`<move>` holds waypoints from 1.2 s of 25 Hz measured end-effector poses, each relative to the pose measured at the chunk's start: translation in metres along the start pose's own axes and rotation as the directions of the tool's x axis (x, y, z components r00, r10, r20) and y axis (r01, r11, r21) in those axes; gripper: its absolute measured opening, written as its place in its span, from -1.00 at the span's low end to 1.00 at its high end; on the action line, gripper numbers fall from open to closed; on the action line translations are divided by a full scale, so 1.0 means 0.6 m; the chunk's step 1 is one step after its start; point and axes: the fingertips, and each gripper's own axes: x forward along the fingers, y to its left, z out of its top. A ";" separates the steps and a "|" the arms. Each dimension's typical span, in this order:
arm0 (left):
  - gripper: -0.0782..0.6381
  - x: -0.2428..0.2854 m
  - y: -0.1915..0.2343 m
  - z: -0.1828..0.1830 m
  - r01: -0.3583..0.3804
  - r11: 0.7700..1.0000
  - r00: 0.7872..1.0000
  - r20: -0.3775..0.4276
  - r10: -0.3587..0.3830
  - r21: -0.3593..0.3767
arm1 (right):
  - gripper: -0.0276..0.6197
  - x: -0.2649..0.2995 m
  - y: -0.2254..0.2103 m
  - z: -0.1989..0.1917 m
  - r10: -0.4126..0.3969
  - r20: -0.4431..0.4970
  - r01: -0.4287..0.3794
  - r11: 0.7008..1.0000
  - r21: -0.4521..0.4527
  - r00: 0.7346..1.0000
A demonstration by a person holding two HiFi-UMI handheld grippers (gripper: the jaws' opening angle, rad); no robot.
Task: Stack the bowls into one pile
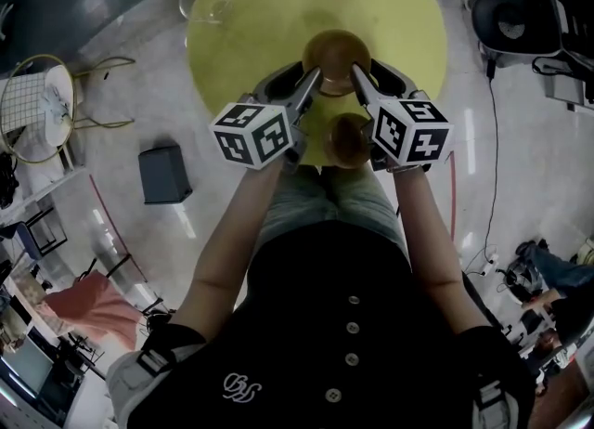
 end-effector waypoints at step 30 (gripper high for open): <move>-0.43 0.009 0.056 -0.038 -0.117 0.987 0.989 -0.082 0.127 0.108 | -0.49 0.031 -0.031 -0.060 0.005 -0.087 -0.004 1.000 0.010 0.996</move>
